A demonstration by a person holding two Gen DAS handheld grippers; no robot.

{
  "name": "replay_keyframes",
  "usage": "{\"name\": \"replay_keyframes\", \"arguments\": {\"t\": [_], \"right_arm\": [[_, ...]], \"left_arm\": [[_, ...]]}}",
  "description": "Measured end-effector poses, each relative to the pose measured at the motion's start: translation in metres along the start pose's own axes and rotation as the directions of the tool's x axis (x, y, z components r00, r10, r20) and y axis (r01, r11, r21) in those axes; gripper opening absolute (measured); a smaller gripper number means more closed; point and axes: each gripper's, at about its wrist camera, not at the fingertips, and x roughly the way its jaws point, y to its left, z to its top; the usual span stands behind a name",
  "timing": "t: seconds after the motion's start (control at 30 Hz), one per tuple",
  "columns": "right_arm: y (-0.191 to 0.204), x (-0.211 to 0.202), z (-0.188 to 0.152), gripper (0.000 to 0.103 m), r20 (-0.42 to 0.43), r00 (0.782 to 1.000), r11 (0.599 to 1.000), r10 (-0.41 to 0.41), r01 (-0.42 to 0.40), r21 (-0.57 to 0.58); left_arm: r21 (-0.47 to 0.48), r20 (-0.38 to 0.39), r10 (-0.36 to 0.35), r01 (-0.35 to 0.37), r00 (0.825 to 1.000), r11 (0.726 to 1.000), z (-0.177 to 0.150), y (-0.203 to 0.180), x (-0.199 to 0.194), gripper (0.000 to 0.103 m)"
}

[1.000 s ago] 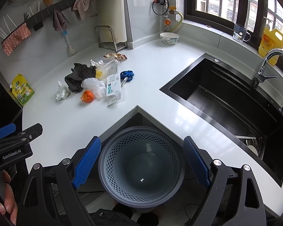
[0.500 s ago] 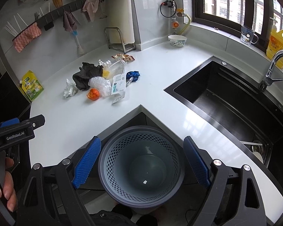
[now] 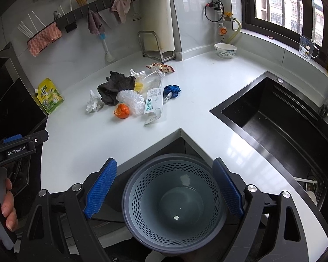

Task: Collect trash
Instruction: 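Move both tools toward the trash pile on the counter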

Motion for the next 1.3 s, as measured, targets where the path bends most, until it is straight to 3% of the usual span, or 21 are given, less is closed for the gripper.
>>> {"name": "replay_keyframes", "arguments": {"t": [0.3,0.53,0.9,1.1,1.3], "right_arm": [[0.054,0.055,0.033,0.085,-0.003,0.998,0.995,-0.059,0.059,0.086],[0.090,0.110,0.050,0.085,-0.013,0.993,0.980,-0.115,0.116,0.163],[0.125,0.188,0.067,0.085,-0.077,0.985,0.962,-0.157,0.170,0.213],[0.130,0.219,0.073,0.085,-0.092,0.978,0.949,-0.188,0.205,0.238],[0.132,0.243,0.077,0.085,-0.117,0.961,0.929,-0.250,0.272,0.250]], "left_arm": [[0.105,0.036,-0.098,0.094,0.995,0.990,0.057,0.037,0.069,0.097],[0.202,-0.013,-0.168,0.167,0.986,0.965,0.087,0.057,0.142,0.097],[0.277,-0.072,-0.279,0.288,0.958,0.917,0.102,0.055,0.229,0.097],[0.308,-0.052,-0.342,0.341,0.938,0.888,0.108,0.055,0.247,0.097],[0.350,-0.082,-0.361,0.366,0.929,0.862,0.109,0.053,0.265,0.097]]}}
